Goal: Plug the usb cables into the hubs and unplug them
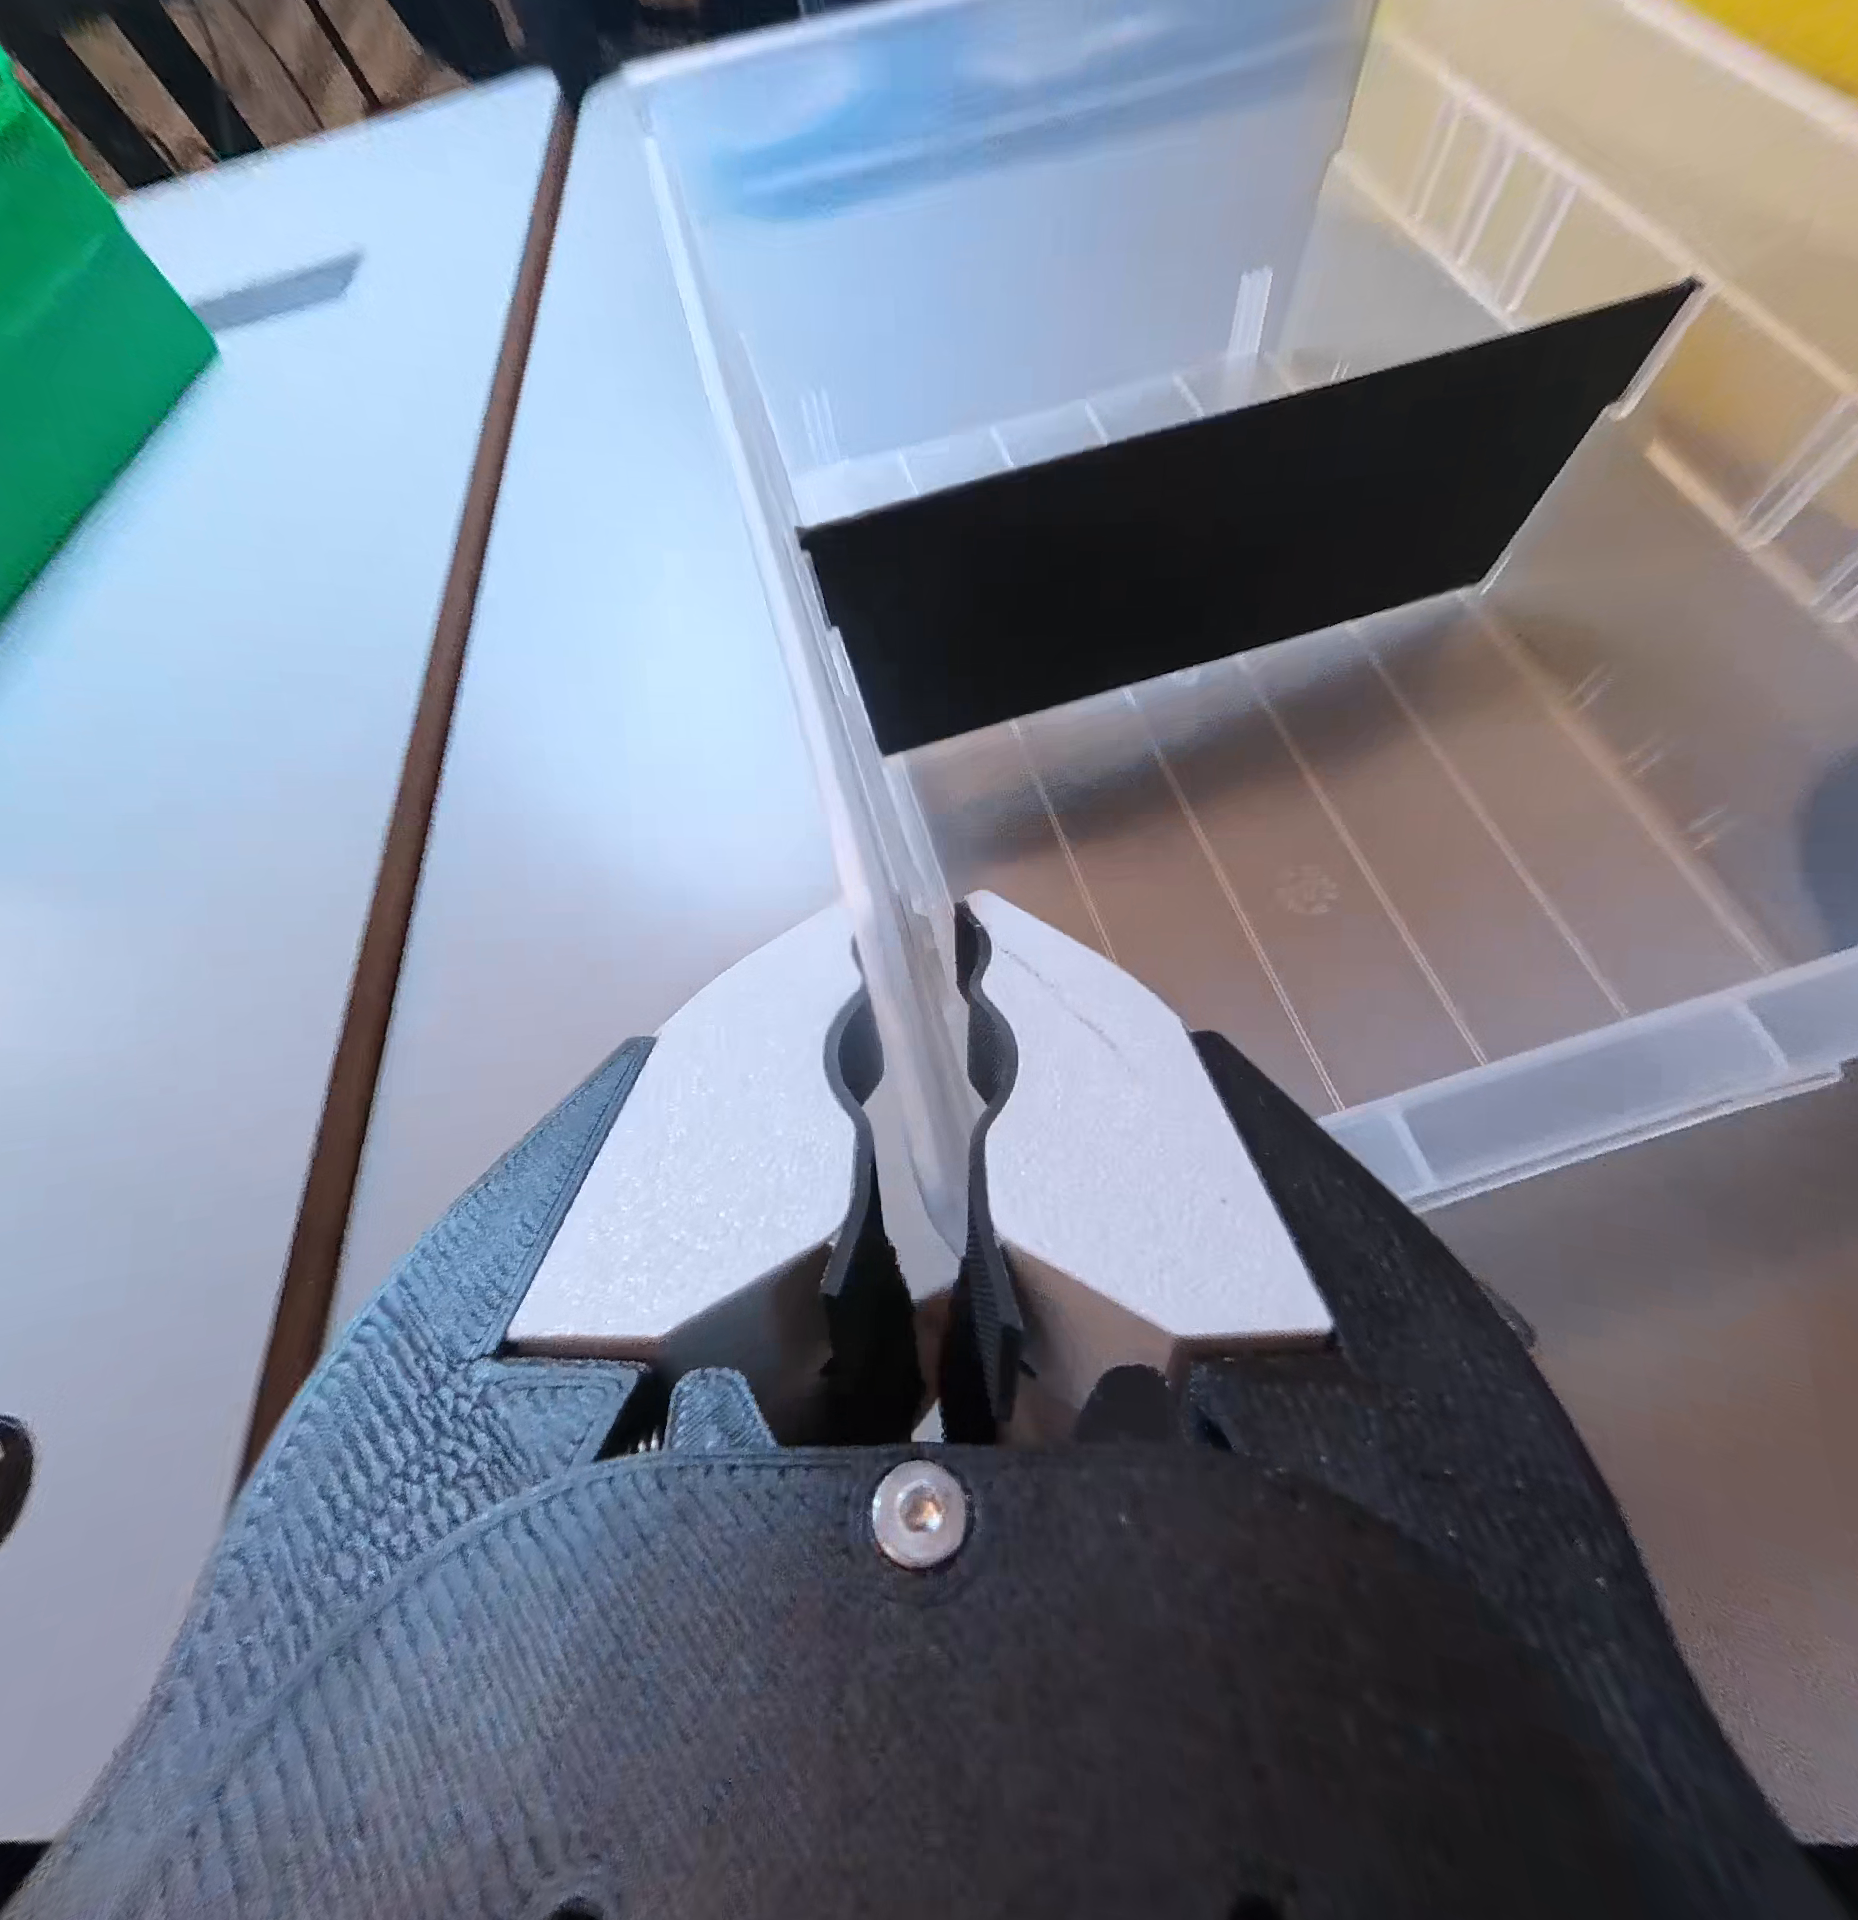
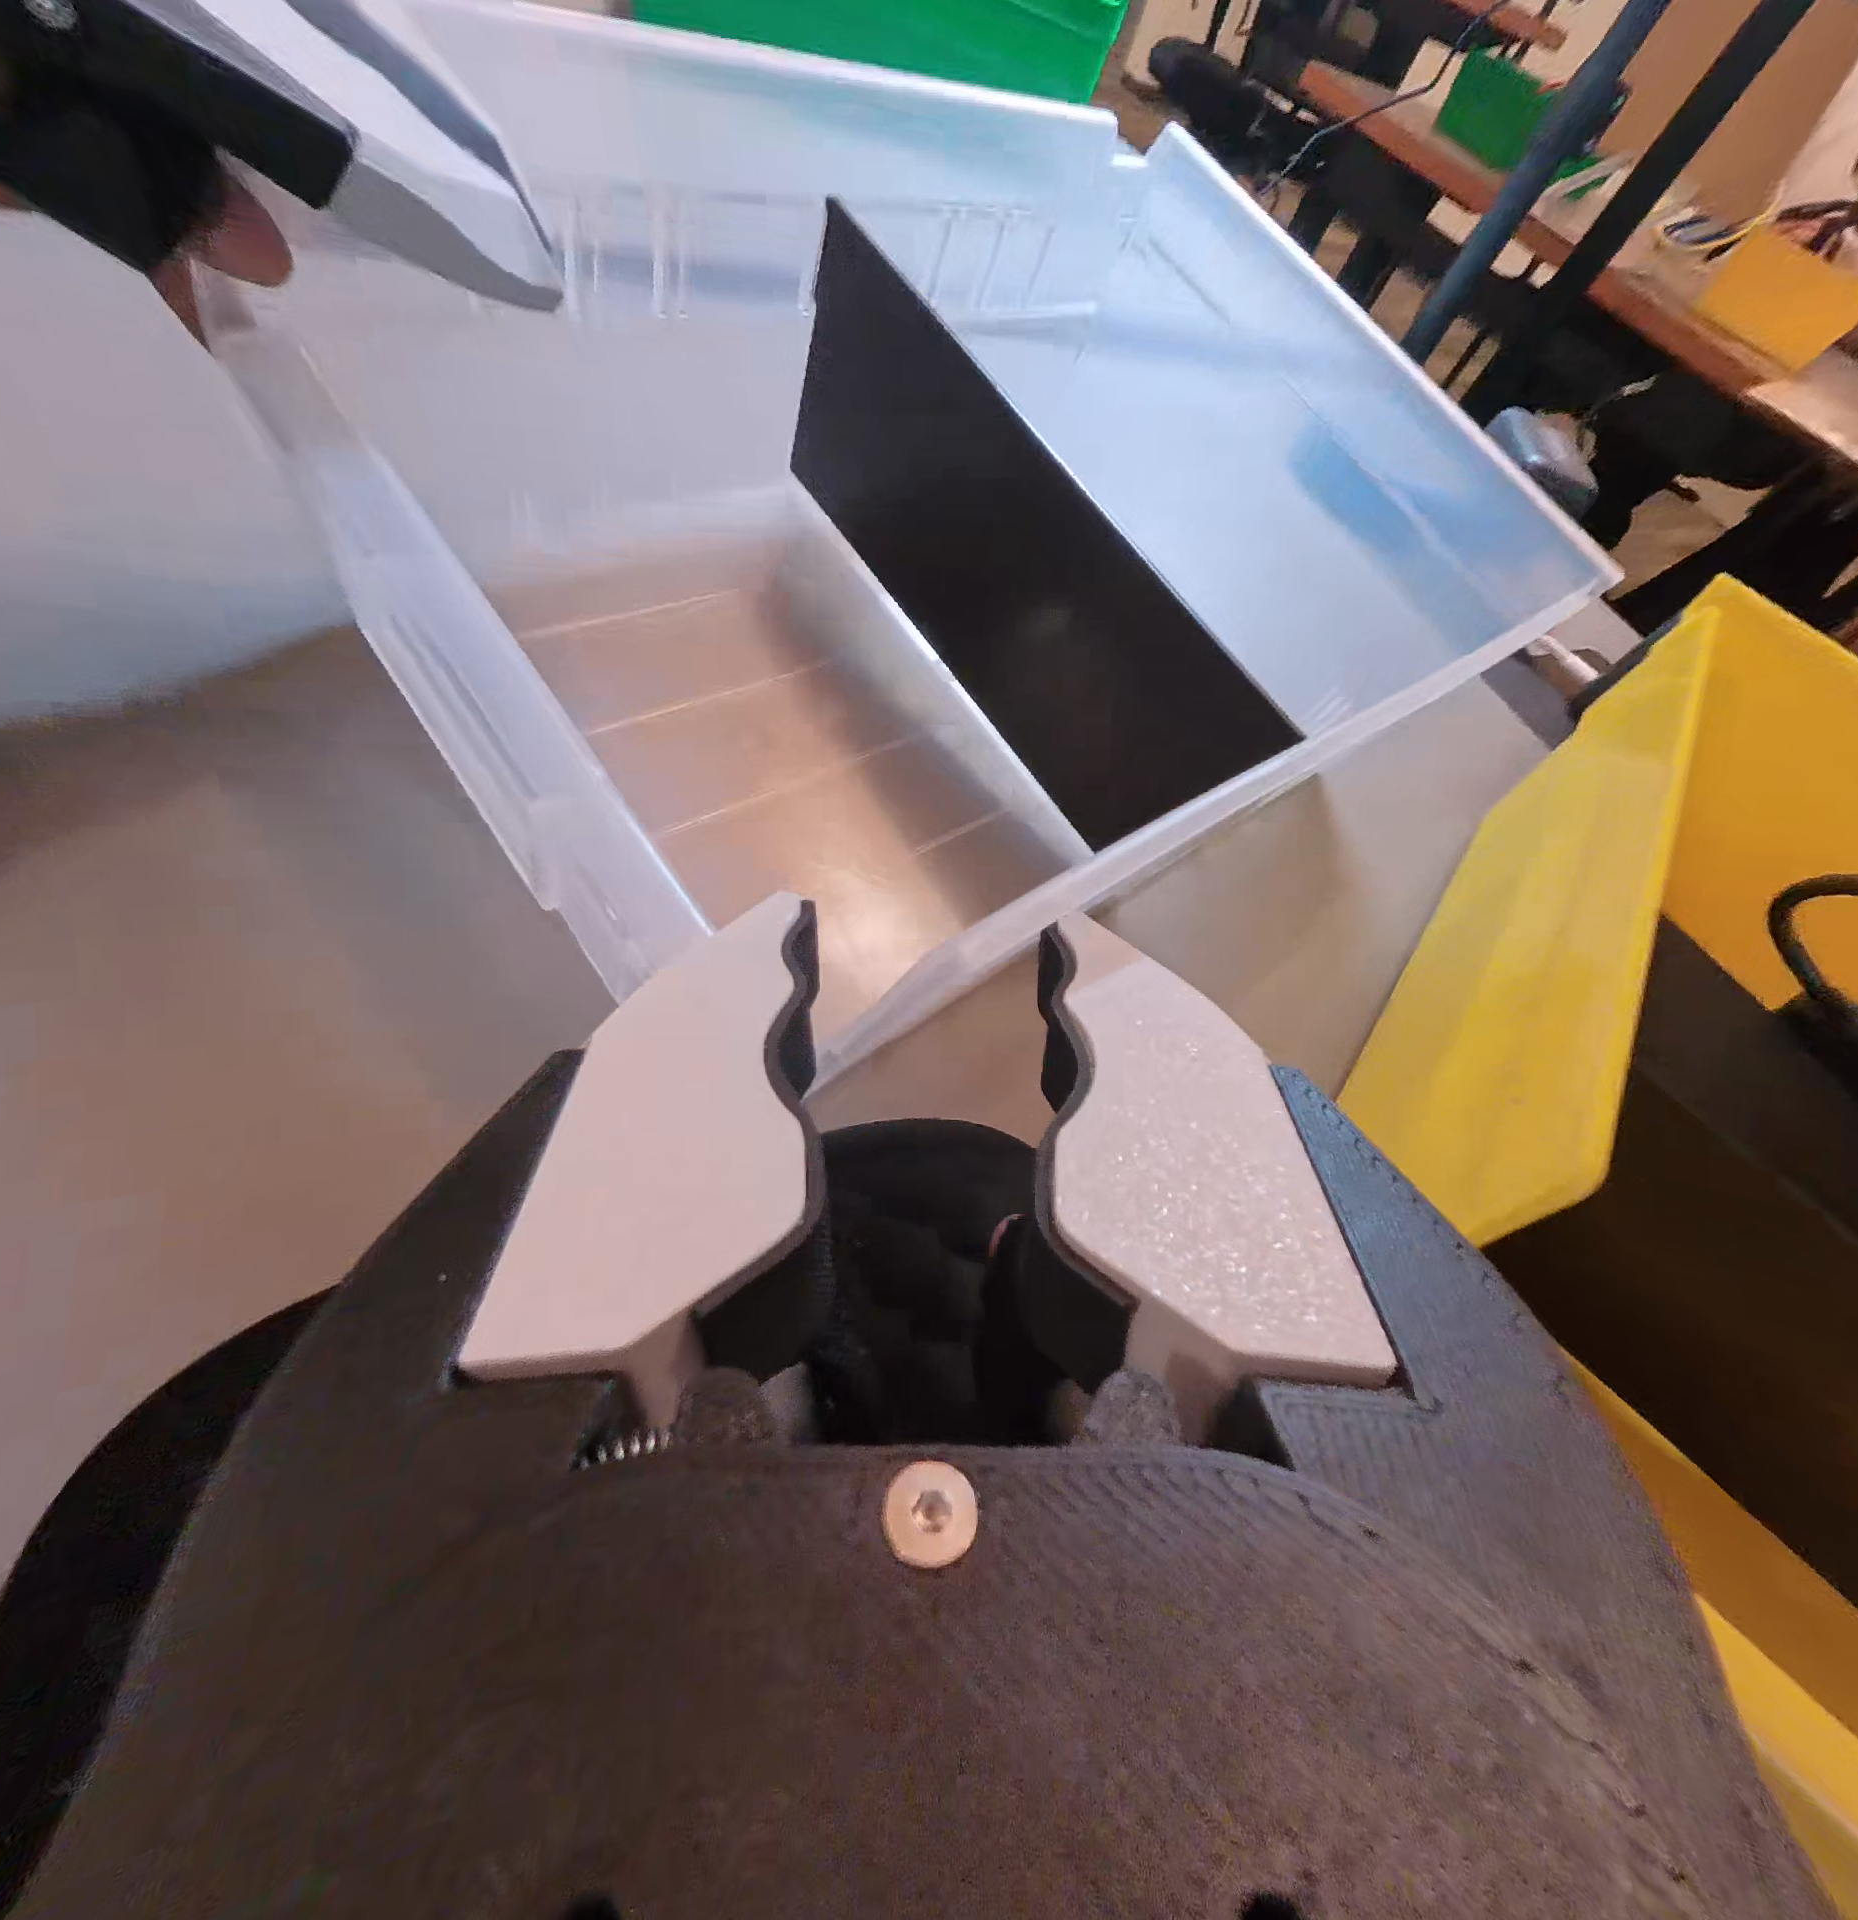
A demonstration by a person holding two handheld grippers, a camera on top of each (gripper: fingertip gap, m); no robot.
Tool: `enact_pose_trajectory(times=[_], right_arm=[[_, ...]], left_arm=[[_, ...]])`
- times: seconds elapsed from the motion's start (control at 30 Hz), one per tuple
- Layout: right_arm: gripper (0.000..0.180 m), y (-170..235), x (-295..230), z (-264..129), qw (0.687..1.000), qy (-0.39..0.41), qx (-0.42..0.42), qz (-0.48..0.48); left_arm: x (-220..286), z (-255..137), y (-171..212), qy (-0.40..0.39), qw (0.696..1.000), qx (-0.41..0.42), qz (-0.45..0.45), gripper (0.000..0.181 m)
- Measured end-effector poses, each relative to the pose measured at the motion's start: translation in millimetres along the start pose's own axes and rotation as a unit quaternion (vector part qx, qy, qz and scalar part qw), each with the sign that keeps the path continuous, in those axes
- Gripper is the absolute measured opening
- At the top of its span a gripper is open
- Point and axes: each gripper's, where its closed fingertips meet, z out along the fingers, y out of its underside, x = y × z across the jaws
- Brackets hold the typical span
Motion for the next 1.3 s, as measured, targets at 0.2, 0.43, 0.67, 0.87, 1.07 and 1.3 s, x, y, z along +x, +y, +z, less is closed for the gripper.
enact_pose_trajectory(times=[0.2, 0.43, 0.67, 0.87, 1.07, 1.3], right_arm=[[0.034, -27.1, 24.8, -25.0, 0.994, 0.068, 0.076, -0.049], [0.033, -76.9, 72.3, -113.1, 0.95, 0.213, 0.193, -0.122], [0.027, -69.1, 134.0, -242.9, 0.888, 0.374, 0.215, -0.163], [0.027, -9.1, 182.3, -336.9, 0.863, 0.473, 0.142, -0.109], [0.028, 71.5, 218.3, -394.9, 0.865, 0.496, 0.058, -0.045], [0.025, 151.2, 245.7, -398.7, 0.873, 0.486, 0.02, 0.023]], left_arm=[[8.0, -36.8, -49.4, -0.063, 0.993, 0.091, 0.05, 0.013], [51.1, -124.3, -146.2, -0.16, 0.914, 0.361, 0.092, 0.008], [161.0, -145.4, -212.7, -0.064, 0.856, 0.509, 0.065, 0.007], [283.8, -124.9, -264.7, 0.069, 0.853, 0.507, 0.102, 0.008], [400.2, -80.7, -273.1, 0.197, 0.863, 0.451, 0.113, 0.009], [468.3, -13.3, -243.0, 0.257, 0.889, 0.367, 0.095, 0.011]])
